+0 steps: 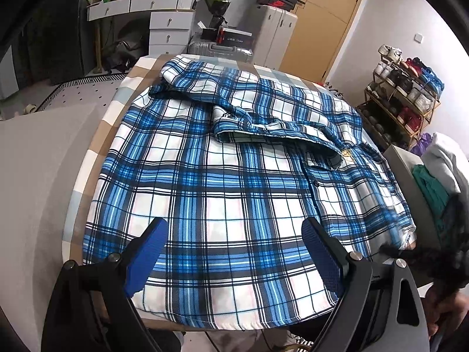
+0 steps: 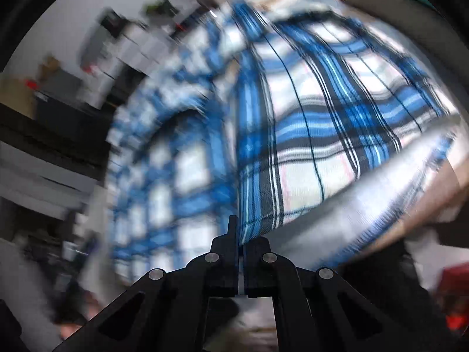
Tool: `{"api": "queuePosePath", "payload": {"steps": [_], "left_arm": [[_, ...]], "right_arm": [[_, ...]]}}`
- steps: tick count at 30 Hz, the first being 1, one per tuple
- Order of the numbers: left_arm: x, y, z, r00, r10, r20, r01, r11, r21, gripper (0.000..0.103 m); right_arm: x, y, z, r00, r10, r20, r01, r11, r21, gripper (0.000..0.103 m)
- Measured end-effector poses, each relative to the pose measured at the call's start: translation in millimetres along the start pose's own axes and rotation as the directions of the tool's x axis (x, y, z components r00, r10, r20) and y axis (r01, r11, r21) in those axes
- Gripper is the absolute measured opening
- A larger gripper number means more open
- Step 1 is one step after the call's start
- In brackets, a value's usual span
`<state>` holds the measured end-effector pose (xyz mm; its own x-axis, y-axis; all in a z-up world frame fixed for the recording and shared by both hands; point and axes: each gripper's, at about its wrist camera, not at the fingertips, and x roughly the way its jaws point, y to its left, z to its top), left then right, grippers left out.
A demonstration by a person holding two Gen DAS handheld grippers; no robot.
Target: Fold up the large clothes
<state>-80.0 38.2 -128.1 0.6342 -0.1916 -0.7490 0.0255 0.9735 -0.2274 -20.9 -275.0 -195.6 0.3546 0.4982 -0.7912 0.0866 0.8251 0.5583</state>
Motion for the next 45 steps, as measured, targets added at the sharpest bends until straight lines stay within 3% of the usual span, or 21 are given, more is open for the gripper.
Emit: {"api": "queuePosePath", "payload": {"steps": [1,4,8,13,15,17,19,21,25,26,29,33,35,38,39,42,45], "left_arm": [[0.8,1.0,0.2,1.000,0.000,-0.004,0.000,1.000,-0.002,0.090],[2.2,1.5,0.7,1.000,0.007,-0.010,-0.007,1.000,-0.006,0.090],[3.0,4.2,1.9,1.000,0.017,-0.014,-0.018,1.000,-0.016,0.090],[-1.4,8.6,2.3,0.996,0.083,0.022,-0.083,0.996,-0.018,0.090],[-1.6,13.6,2.6,0.991,0.127,0.031,-0.126,0.992,-0.023,0.090],[-0.5,20.8,3.5,0.984,0.178,0.029,-0.177,0.984,-0.036,0.090],[-0.1,28.5,4.4,0.982,0.189,0.022,-0.188,0.981,-0.054,0.090],[-0.2,36.6,6.9,0.976,0.218,0.017,-0.217,0.974,-0.065,0.090],[-5.0,55.0,18.8,0.937,0.348,-0.002,-0.348,0.937,0.000,0.090],[-8.2,61.7,22.5,0.931,0.364,-0.010,-0.364,0.931,0.015,0.090],[-19.5,82.7,34.5,0.904,0.422,-0.068,-0.421,0.906,0.030,0.090],[-25.7,95.9,38.9,0.886,0.444,-0.135,-0.436,0.896,0.089,0.091],[-13.6,103.5,35.8,0.876,0.421,-0.235,-0.404,0.907,0.122,0.091],[4.3,109.5,26.6,0.860,0.398,-0.319,-0.375,0.917,0.136,0.091],[9.4,109.1,23.7,0.862,0.371,-0.346,-0.349,0.929,0.126,0.091],[17.0,98.9,21.3,0.857,0.381,-0.346,-0.345,0.924,0.165,0.091],[22.6,89.5,19.6,0.842,0.416,-0.344,-0.370,0.909,0.195,0.091]], "right_arm": [[-2.9,-0.1,-0.8,1.000,0.002,0.012,-0.001,1.000,-0.001,0.003],[-12.3,11.9,-2.7,0.997,-0.074,-0.017,0.072,0.995,-0.073,0.012],[-40.8,30.1,-11.7,0.990,-0.136,0.030,0.140,0.971,-0.194,0.036],[-78.1,50.0,-11.0,0.982,-0.070,0.174,0.120,0.948,-0.295,0.051],[-83.4,57.1,0.5,0.969,-0.041,0.245,0.120,0.941,-0.318,0.068],[-70.3,57.1,11.8,0.966,-0.055,0.253,0.138,0.936,-0.325,0.074],[-48.4,53.7,25.8,0.973,-0.088,0.215,0.155,0.936,-0.316,0.074],[-27.5,45.0,34.6,0.985,-0.079,0.152,0.120,0.950,-0.289,0.073],[1.3,24.1,35.4,0.997,-0.046,0.069,0.060,0.975,-0.215,0.074],[-2.0,24.5,32.4,0.994,-0.036,0.102,0.058,0.971,-0.231,0.073],[-3.1,25.9,27.8,0.996,-0.020,0.086,0.042,0.966,-0.256,0.073],[-13.8,16.3,26.0,0.993,0.103,0.060,-0.089,0.974,-0.207,0.073],[-21.4,10.0,26.6,0.987,0.145,0.074,-0.130,0.975,-0.182,0.073],[-29.0,7.1,24.6,0.981,0.174,0.083,-0.156,0.971,-0.183,0.073],[-30.9,6.5,22.9,0.980,0.182,0.085,-0.164,0.969,-0.184,0.073],[-35.2,7.6,20.7,0.977,0.193,0.090,-0.173,0.966,-0.191,0.073],[-38.3,8.6,20.1,0.975,0.199,0.095,-0.178,0.965,-0.193,0.073]]}}
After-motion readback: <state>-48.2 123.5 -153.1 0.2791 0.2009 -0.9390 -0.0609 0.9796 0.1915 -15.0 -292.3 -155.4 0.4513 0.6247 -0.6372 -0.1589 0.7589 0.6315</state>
